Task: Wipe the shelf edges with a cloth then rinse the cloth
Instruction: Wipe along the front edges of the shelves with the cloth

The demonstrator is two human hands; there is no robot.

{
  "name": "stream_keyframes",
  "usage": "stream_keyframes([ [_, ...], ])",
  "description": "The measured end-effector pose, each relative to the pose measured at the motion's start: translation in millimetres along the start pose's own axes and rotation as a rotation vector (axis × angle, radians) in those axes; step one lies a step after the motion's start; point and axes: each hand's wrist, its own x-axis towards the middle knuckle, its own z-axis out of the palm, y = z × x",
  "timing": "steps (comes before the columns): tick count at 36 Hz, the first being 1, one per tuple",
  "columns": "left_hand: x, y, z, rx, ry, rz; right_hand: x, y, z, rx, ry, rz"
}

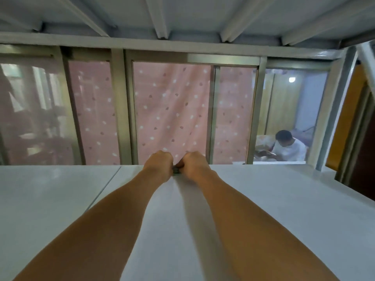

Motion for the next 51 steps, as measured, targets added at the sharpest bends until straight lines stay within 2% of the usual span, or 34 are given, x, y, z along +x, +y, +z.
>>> stream_keyframes([
  [12,40.2,-23.6,18.9,0.004,0.002,0.011,47.2,0.2,22.8,0.025,0.008,-0.019],
  [27,48.8,-110.8,3.8,0.038,-0.019,-0.103,60.5,-73.2,55.7,0.068,0.004,-0.149],
  [35,39.3,-124.8,-5.3,-0.049,-0.091,-0.114,41.6,-81.1,56.2,0.041,0.037,-0.148],
  [51,-77.4,-129.9,-48.2,0.044,-0.095,-0.053,-76.8,-127.9,43.0,0.032,0.027,-0.039],
])
